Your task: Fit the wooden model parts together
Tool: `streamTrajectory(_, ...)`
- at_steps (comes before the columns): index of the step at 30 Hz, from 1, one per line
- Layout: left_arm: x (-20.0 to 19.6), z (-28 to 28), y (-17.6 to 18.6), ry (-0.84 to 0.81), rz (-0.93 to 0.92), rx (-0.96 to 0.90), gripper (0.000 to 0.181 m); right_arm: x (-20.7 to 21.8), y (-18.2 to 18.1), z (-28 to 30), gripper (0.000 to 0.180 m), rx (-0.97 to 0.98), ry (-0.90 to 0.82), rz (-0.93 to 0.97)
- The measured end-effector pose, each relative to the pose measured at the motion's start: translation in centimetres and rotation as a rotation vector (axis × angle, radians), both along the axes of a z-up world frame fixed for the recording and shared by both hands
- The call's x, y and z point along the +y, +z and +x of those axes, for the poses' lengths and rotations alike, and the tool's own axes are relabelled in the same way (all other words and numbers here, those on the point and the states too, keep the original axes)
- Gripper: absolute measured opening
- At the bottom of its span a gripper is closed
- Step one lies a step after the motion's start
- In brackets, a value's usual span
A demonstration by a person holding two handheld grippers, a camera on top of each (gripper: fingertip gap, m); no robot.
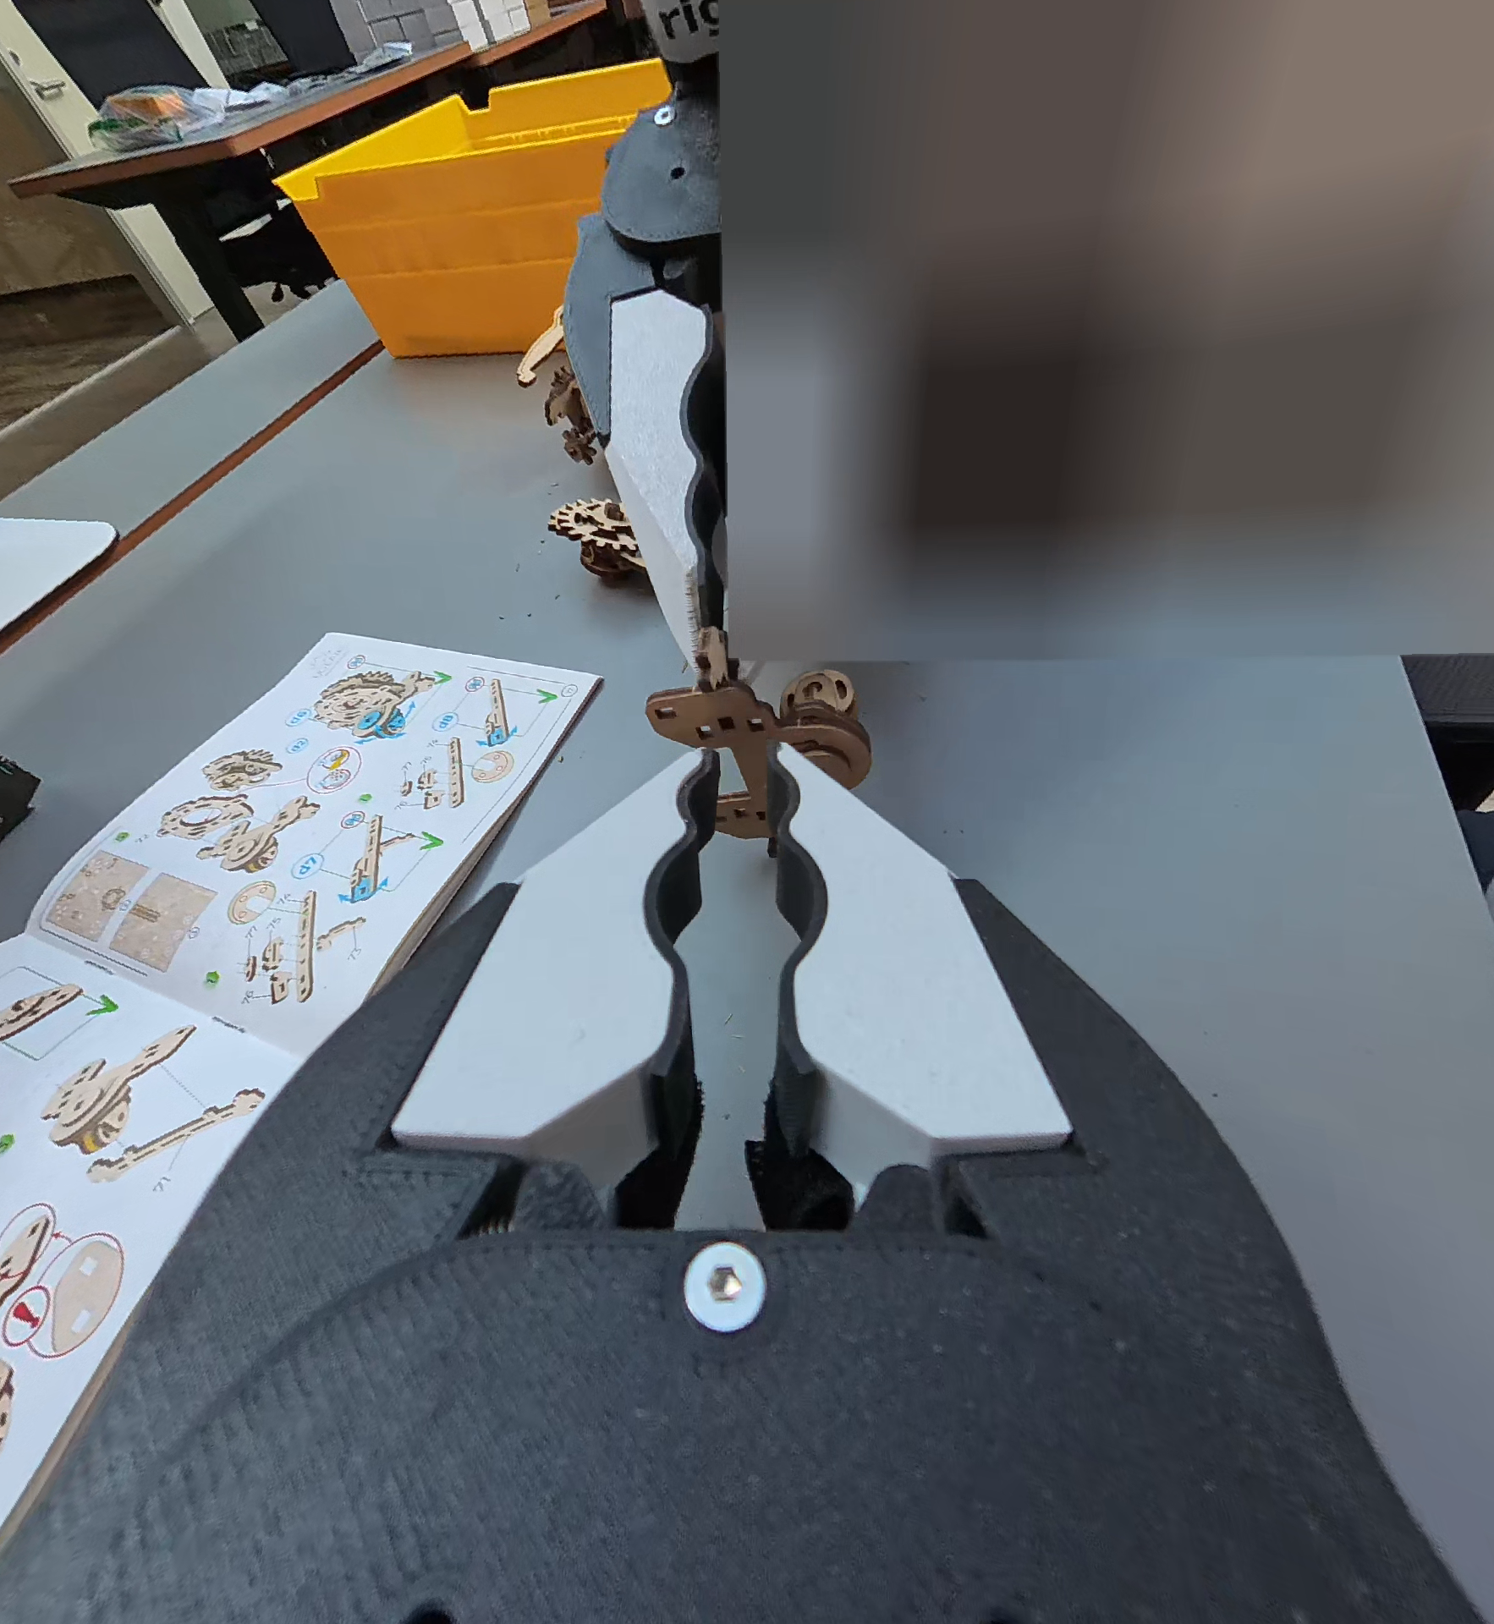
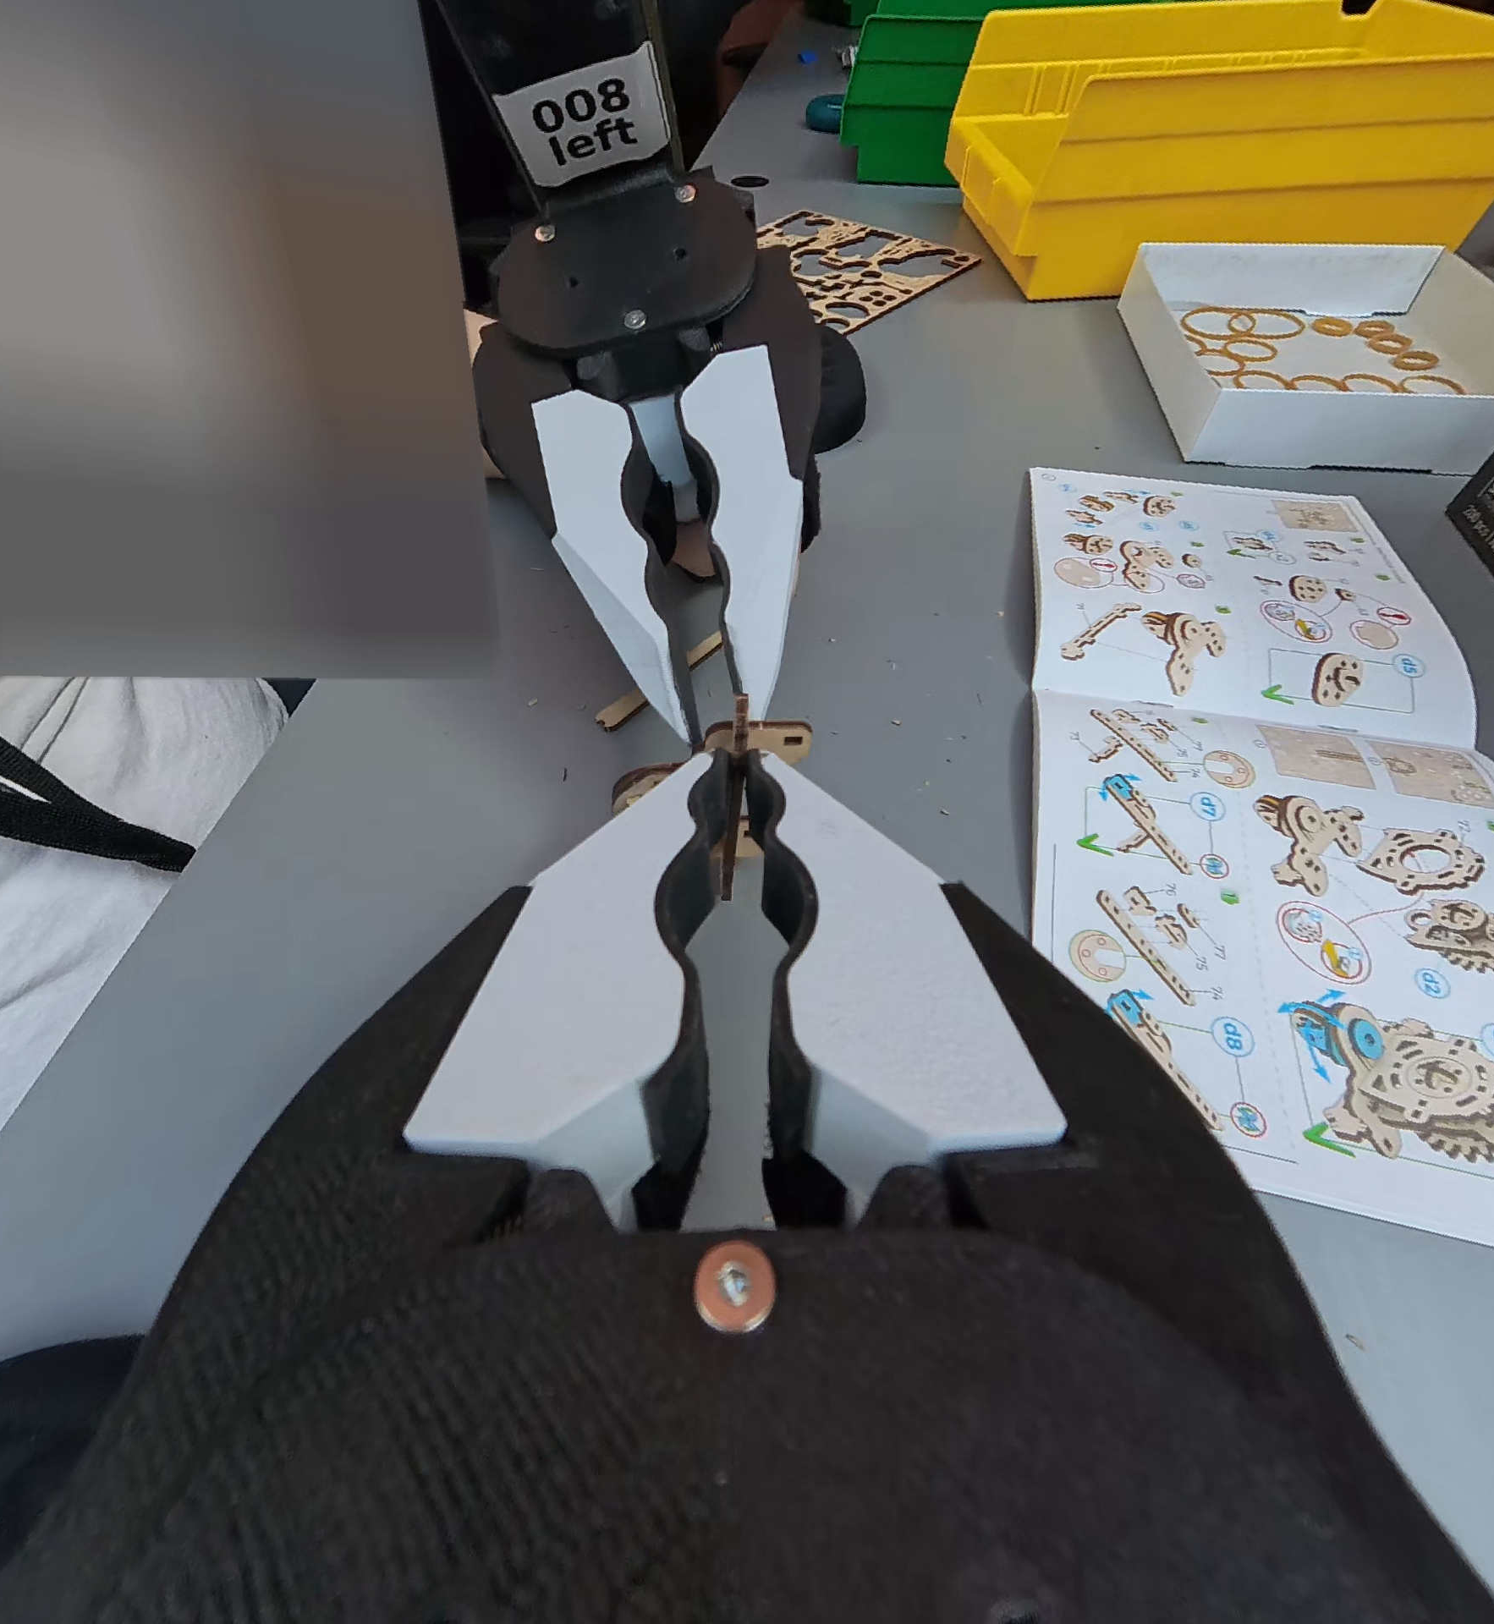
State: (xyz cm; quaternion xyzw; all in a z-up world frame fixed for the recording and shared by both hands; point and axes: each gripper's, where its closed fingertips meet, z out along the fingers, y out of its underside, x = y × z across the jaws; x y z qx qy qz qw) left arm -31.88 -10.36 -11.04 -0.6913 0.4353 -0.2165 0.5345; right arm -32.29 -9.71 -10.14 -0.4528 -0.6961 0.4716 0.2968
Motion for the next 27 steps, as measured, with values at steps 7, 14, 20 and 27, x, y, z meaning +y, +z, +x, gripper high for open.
streamTrajectory(7, 0.2, 0.3, -0.2, 0.010, 0.039, 0.039, 0.009, -0.2, -0.1, 0.0, 0.001, -0.008, 0.012, 0.000)
streamTrajectory(14, 0.3, 0.5, 0.0, 0.010, 0.067, 0.036, 0.006, -0.4, -1.3, 0.0, 0.001, -0.069, 0.015, 0.071)
streamTrajectory(20, 0.1, 0.6, 0.0, 0.002, 0.072, 0.040, 0.006, -0.6, -1.4, -0.1, 0.001, -0.070, 0.015, 0.104)
streamTrajectory(27, 0.1, 0.5, 0.1, 0.004, 0.076, 0.031, 0.006, -0.5, -1.6, 0.1, 0.001, -0.097, -0.004, 0.142)
